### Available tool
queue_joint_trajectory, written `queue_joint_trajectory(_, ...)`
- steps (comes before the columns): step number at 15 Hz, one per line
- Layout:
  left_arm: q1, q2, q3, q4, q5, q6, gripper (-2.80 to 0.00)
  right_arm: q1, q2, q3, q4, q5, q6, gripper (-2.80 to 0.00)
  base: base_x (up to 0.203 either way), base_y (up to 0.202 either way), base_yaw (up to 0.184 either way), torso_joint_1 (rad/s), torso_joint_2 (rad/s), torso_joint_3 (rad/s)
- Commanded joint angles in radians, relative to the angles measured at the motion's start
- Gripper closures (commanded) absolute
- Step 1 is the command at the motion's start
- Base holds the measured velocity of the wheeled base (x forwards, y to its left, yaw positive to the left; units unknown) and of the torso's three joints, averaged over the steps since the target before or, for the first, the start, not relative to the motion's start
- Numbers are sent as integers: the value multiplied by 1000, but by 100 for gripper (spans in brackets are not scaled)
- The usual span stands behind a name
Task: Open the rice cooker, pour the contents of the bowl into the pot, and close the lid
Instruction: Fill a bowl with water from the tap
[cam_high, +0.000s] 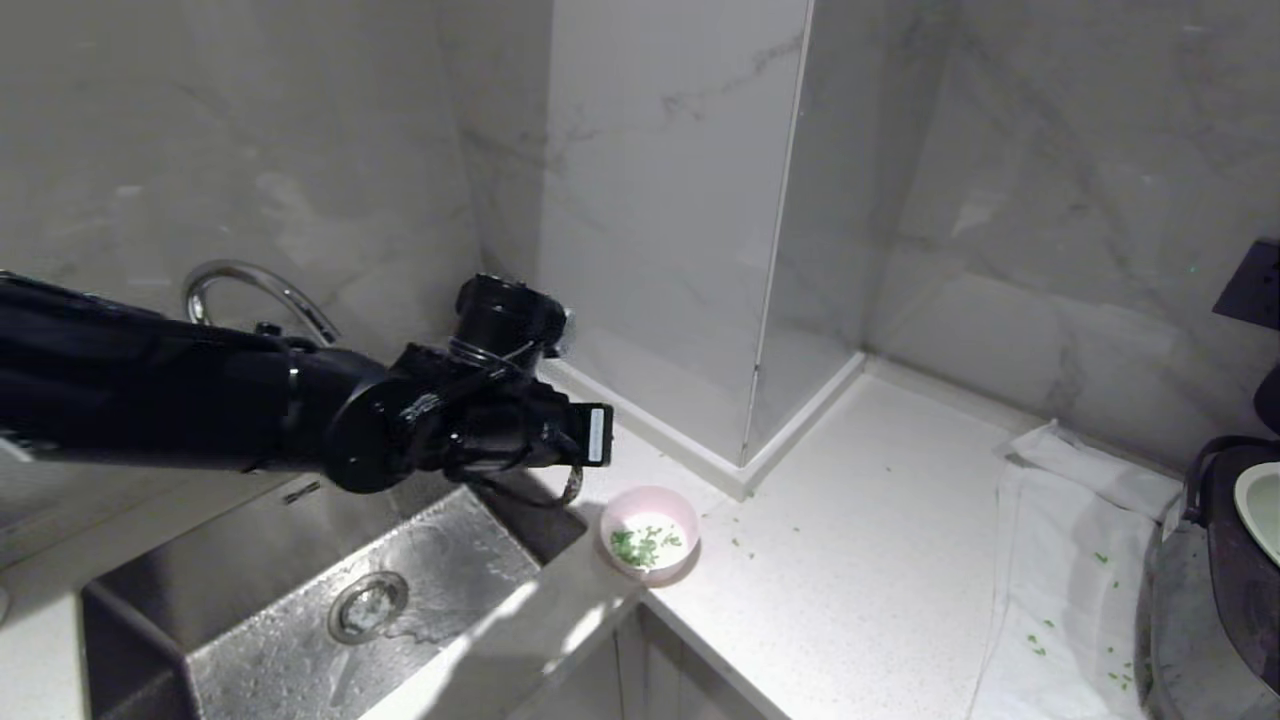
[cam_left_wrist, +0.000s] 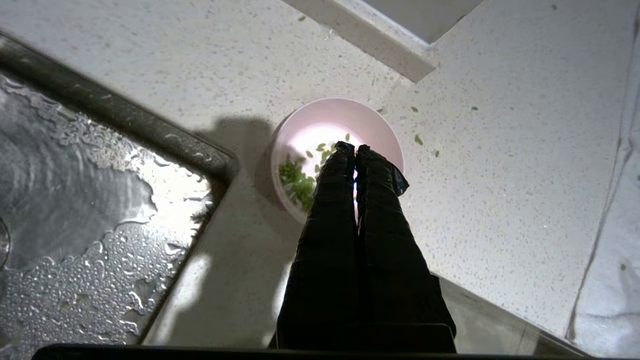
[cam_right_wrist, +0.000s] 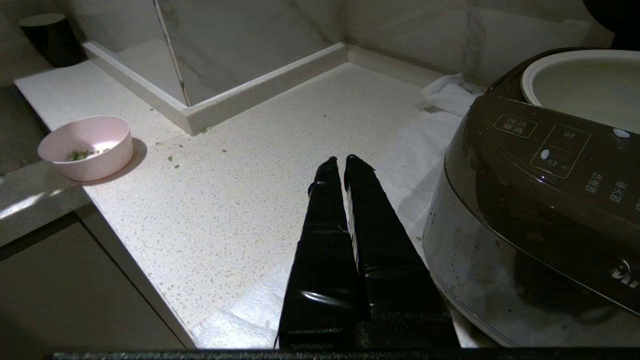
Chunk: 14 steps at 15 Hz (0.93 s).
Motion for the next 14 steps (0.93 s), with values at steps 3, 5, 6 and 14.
queue_joint_trajectory(3,2,185,-157,109,12,-13,-280,0,2,0,0,0,-1,0,0,0,0,0,0,0)
queue_joint_trajectory(5,21,218,-164,112,19,-9,-280,0,2,0,0,0,-1,0,0,0,0,0,0,0)
queue_joint_trajectory(6,31,222,-159,114,19,-8,-280,0,2,0,0,0,0,0,0,0,0,0,0,0)
queue_joint_trajectory(14,61,305,-162,148,15,-6,-280,0,2,0,0,0,-1,0,0,0,0,0,0,0)
